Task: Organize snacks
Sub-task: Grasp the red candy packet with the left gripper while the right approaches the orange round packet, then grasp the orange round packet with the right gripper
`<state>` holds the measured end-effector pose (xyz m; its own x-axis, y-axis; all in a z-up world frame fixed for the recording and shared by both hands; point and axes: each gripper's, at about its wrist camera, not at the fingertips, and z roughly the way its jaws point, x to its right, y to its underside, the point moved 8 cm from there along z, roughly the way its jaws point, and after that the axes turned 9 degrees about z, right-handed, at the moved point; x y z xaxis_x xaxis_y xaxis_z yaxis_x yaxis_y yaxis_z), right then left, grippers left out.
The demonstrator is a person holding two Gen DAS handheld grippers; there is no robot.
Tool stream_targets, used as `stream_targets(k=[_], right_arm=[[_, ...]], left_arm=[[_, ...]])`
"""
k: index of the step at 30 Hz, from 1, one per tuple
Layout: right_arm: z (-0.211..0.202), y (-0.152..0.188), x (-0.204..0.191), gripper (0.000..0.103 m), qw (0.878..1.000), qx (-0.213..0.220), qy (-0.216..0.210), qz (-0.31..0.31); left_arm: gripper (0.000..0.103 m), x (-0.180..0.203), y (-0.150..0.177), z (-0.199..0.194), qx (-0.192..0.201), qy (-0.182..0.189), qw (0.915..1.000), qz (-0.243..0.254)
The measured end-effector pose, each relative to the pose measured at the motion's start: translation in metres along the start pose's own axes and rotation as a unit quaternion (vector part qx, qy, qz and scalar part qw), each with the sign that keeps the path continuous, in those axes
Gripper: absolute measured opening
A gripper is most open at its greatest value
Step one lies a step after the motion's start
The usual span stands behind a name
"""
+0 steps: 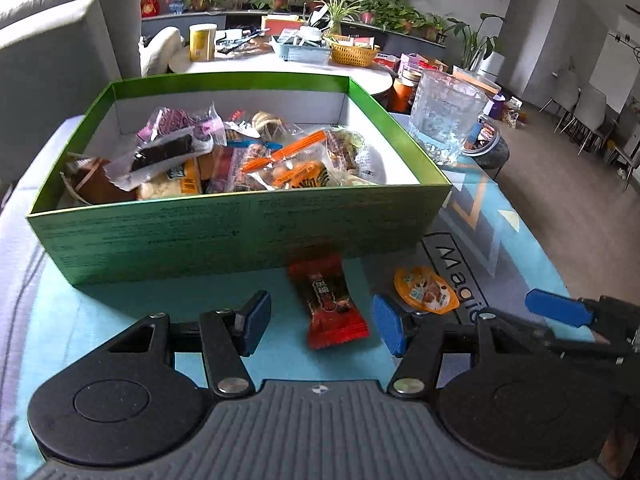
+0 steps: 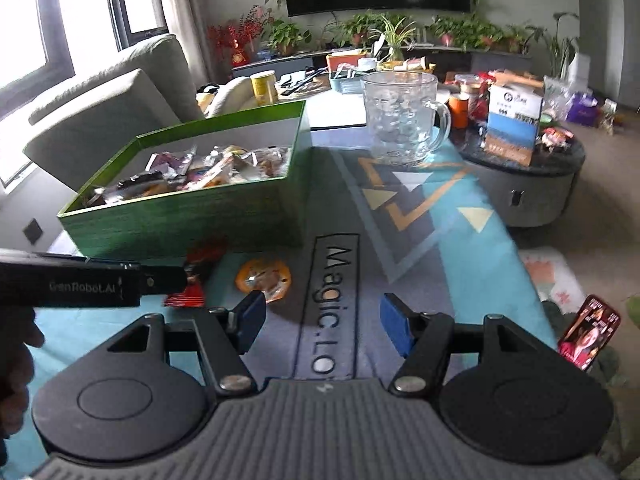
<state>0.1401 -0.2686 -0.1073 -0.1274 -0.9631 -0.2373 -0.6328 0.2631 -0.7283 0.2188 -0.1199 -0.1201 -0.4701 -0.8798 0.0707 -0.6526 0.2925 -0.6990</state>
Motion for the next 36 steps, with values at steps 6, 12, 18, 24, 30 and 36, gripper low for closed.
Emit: stream_targets(k=[6,12,18,24,30,36], right_arm=[[0.006,-0.001,-0.006,0.05,1.0,-0.001,-0.009,-0.018],[0.013,-0.003,-0.011,0.05,1.0,0.002,-0.014,-0.018],[0.018,-0.002,-0.015,0.05,1.0,-0.005,-0.014,-0.02],[0.025,-0.002,-0.024,0.05,0.999,-0.011,-0.02,-0.023],[0.04,-0.003,-0.04,0.05,0.999,-0.017,-0.026,-0.035],[0.053,-0.003,-0.043,0.05,0.999,-0.02,-0.018,-0.041]], left_arm=[[0.054,0.004,-0.003,0.015,-0.007,-0.007,0.9999,0.007],[0.046,0.004,0.0,0.02,-0.003,-0.003,0.9999,0.014],[0.029,0.003,0.0,0.014,0.001,0.025,0.9996,0.015],[0.028,-0.01,0.008,-0.013,0.022,0.026,0.9992,0.021],[0.028,-0.04,0.018,-0.036,0.028,0.004,0.9996,-0.006],[0.028,-0.061,0.027,-0.046,0.026,-0.003,0.9993,-0.026]])
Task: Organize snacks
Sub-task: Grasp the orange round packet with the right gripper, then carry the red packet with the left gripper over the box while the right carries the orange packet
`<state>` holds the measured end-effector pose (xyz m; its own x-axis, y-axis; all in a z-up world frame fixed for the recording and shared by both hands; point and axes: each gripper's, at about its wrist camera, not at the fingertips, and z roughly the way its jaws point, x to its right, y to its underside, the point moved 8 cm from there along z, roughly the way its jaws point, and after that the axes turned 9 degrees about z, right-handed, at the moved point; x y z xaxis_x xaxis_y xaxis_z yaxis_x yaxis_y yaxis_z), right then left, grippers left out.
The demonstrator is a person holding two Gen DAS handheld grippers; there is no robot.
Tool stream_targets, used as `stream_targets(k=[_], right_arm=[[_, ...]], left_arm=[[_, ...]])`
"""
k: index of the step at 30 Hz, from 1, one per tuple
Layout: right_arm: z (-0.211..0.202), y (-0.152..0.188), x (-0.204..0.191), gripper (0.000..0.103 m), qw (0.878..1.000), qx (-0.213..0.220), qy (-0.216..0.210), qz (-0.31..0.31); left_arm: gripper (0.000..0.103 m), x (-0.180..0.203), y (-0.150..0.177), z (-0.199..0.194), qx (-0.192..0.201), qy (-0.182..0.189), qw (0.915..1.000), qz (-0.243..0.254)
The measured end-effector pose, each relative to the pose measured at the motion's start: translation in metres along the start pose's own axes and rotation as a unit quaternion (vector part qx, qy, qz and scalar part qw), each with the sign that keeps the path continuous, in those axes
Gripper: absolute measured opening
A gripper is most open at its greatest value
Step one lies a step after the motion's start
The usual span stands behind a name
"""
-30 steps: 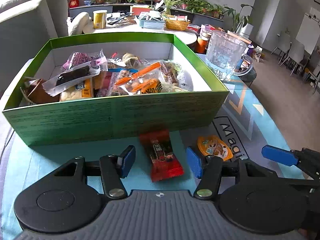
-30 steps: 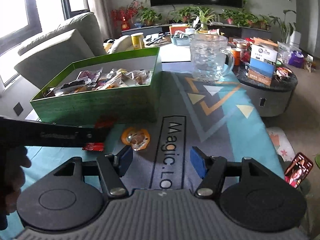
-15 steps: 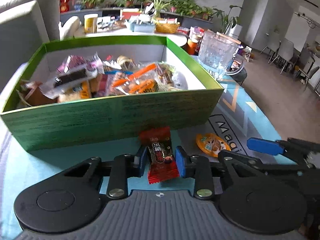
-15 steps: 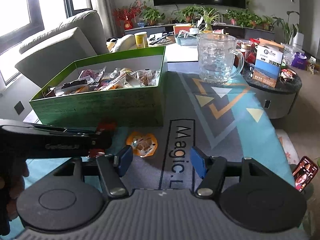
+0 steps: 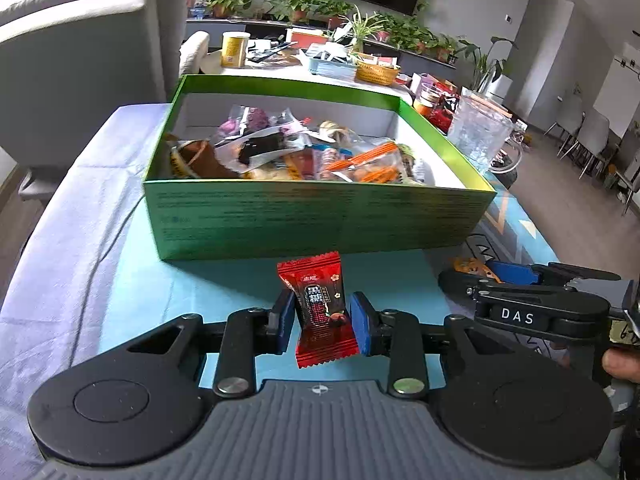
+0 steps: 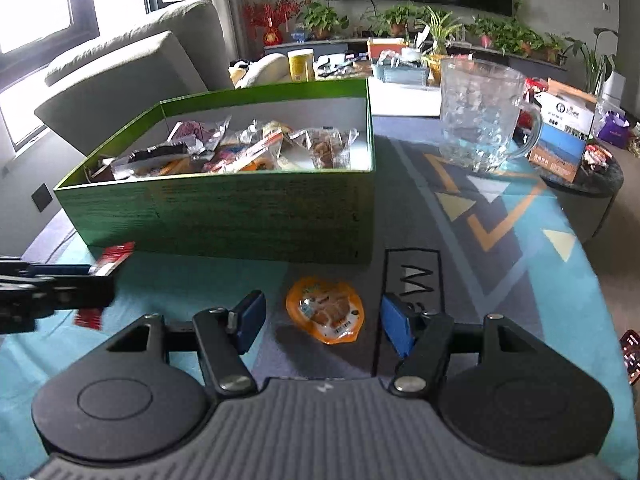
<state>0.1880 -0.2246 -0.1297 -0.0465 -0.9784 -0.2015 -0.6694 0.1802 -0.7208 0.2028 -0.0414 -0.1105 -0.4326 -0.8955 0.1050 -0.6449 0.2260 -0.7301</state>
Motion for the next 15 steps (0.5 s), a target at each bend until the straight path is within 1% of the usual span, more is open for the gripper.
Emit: stream_targets(k=[3,4,5,7,10,15], right_arm=[[-0.002,0.001,-0.001,0.049,1.0,0.003,0.007,-0.002],[-0.003,0.001,-0.001,0.041,1.0,0.0,0.008,0.0],[-0.005,0.001,-0.001,0.04,1.0,-0.004,0.004,0.007],[-0.011,0.0,-0.002,0.039,1.0,-0.004,-0.004,0.017],[-0.02,0.0,-0.007,0.039,1.0,0.004,0.0,0.008],[-0.044,-0.014,-0.023,0.039,0.999,0.032,-0.016,0.001]], left_arm=[[0.028,-0.003,-0.001,-0.004,0.004,0.001,1.0,-0.001],[0.028,-0.004,-0.001,-0.005,0.006,0.003,1.0,-0.003],[0.029,-0.004,-0.002,-0.006,0.009,0.004,0.9999,-0.004],[0.029,-0.005,-0.002,-0.011,0.014,0.006,0.9999,-0.004],[0.029,-0.006,-0.002,-0.019,0.022,0.006,0.9997,-0.005],[0.029,-0.007,-0.008,-0.03,0.036,0.003,0.9994,-0.002]])
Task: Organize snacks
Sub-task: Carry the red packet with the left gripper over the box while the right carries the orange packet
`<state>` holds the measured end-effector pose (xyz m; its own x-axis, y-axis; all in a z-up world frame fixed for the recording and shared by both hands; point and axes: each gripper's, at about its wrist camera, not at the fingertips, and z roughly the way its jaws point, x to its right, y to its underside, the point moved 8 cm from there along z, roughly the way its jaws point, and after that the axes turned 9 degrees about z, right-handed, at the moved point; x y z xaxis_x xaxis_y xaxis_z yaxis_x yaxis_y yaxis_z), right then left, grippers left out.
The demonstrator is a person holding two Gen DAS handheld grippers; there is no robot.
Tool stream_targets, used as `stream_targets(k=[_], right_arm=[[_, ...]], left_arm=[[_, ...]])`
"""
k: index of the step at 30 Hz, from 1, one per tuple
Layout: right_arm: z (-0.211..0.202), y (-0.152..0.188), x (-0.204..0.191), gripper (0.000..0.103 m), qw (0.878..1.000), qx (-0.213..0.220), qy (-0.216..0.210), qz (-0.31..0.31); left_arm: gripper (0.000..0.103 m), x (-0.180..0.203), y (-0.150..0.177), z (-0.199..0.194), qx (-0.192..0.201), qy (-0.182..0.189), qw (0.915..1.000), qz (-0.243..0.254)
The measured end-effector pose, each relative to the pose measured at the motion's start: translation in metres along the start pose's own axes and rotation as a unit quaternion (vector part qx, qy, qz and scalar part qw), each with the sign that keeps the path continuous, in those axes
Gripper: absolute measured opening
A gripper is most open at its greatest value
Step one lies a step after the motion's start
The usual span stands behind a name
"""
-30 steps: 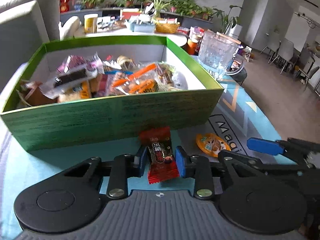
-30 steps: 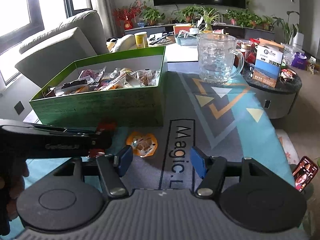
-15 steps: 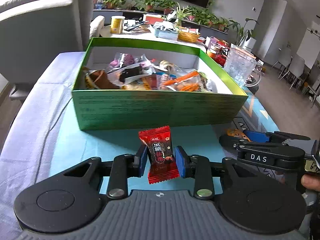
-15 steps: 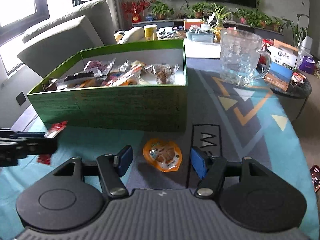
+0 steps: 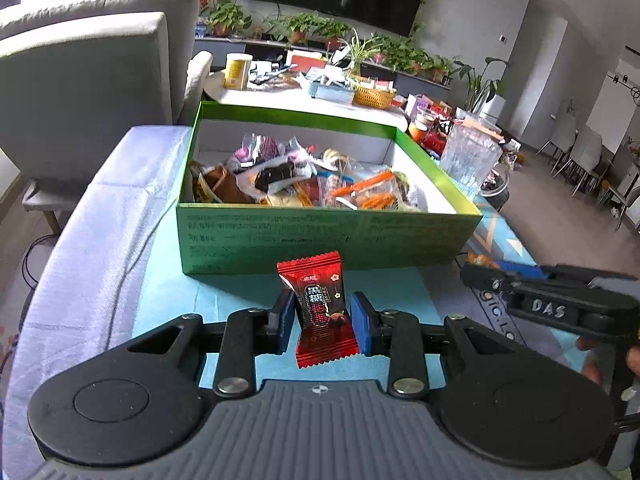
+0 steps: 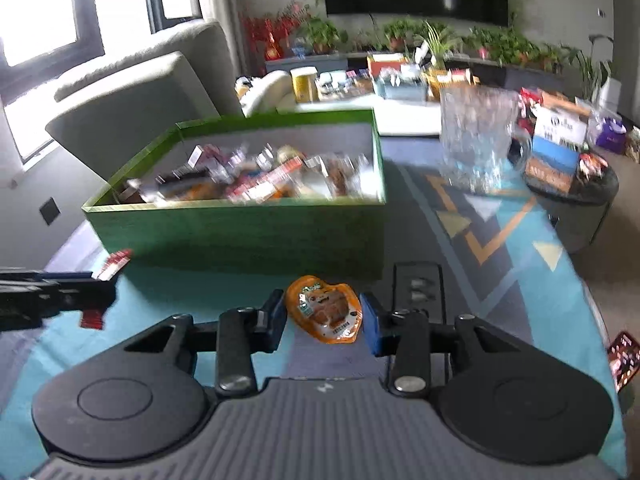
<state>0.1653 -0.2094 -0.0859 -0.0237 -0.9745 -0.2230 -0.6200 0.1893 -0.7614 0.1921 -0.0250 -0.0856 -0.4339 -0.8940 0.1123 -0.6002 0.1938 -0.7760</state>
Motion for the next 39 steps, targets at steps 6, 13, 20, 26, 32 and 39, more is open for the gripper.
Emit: stream_targets(k=[6,13,20,26,32,39], right_arm=[[-0.017,-0.033,-0.021,0.04,0.999,0.046,-0.024,-0.011],[-0.013,-0.064,-0.036,0.04,0.997,0.074,-0.036,-0.011],[-0.008,-0.079,-0.034,0.04,0.996,0.083,-0.031,-0.02],[0.009,-0.087,-0.032,0.04,0.996,0.08,-0.031,-0.009],[0.029,-0.088,-0.031,0.04,0.997,0.072,-0.034,-0.006],[0.05,-0.092,-0.024,0.04,0.998,0.065,-0.024,0.007]], left_arm=[[0.029,0.002,-0.029,-0.014,0.034,0.0,0.9993,0.014],[0.029,0.008,-0.08,-0.011,0.072,-0.009,0.996,0.053],[0.029,0.008,-0.1,0.016,0.068,0.002,0.9963,0.052],[0.029,-0.003,-0.104,0.037,0.054,-0.01,0.9977,0.041],[0.029,-0.011,-0.102,0.059,0.042,-0.017,0.9985,0.032],[0.029,-0.01,-0.1,0.082,0.028,-0.009,0.9991,0.031]])
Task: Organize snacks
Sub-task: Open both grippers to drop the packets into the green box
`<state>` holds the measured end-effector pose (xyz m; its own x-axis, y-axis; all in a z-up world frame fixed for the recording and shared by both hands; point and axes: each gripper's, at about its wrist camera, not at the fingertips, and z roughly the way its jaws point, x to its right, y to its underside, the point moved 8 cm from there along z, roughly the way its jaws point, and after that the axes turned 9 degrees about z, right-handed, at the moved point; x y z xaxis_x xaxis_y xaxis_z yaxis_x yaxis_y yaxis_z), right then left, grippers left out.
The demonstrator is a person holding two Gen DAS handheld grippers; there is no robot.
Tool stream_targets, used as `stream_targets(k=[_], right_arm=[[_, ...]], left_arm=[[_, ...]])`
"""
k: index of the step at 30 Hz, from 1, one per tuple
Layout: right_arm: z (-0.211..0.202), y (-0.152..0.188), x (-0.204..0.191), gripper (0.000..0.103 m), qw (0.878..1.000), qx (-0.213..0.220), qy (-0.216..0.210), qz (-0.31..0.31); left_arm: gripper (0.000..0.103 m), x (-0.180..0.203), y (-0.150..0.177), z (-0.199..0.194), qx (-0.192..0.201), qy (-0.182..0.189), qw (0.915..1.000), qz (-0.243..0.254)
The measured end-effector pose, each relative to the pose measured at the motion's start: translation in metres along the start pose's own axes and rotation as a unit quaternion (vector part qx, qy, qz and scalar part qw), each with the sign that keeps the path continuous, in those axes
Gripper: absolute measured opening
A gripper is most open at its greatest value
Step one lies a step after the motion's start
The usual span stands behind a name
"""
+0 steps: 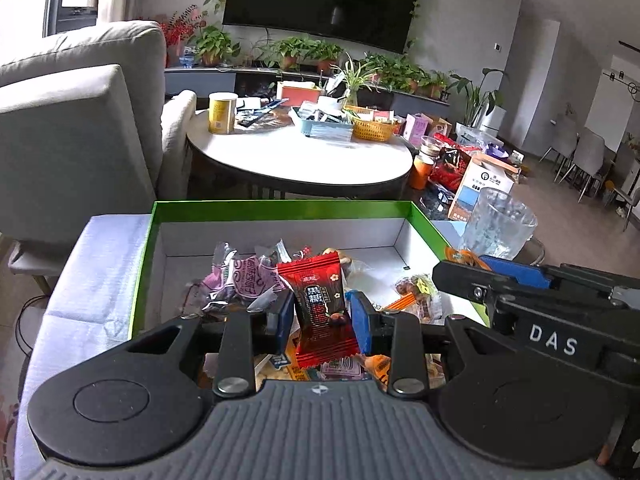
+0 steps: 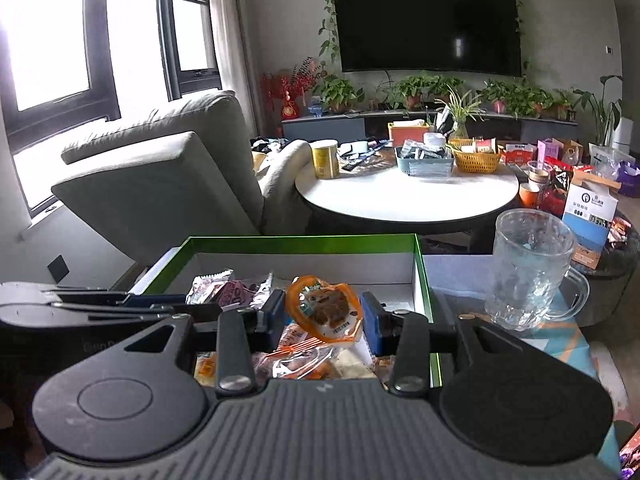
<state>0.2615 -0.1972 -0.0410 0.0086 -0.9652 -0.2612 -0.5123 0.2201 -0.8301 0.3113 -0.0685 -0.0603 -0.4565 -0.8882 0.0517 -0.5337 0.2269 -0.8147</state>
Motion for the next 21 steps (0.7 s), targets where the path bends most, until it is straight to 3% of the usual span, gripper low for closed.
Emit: stream_targets(k=[4,6,8,15,21], right_arm=[[0.01,-0.003,0.005,0.04,1.0,0.0,0.006,0.01],[0.014,-0.004,0.007,0.04,1.0,0.007,0.012,0.013],[0.018,-0.004,0.008,0.04,1.0,0.009,0.022,0.011],[0.014,0.009,0.01,0.04,0.999,-0.008,0.024,0.033],[-0.011,0.009,0.003,0.04,0.999,-0.007,0.024,0.022]], left_arm=[[0.03,-0.002,-0.003,0.011,-0.003,0.0,1.0,0.001],[0.038,-0.005,-0.004,0.016,-0.007,-0.005,1.0,-0.002],[0.054,-0.012,-0.003,0.018,-0.009,-0.021,0.9997,-0.011],[0.054,-0.019,0.003,0.012,-0.011,-0.03,0.9993,-0.021],[0.055,-0.01,-0.002,-0.018,0.008,-0.033,0.9994,-0.01]])
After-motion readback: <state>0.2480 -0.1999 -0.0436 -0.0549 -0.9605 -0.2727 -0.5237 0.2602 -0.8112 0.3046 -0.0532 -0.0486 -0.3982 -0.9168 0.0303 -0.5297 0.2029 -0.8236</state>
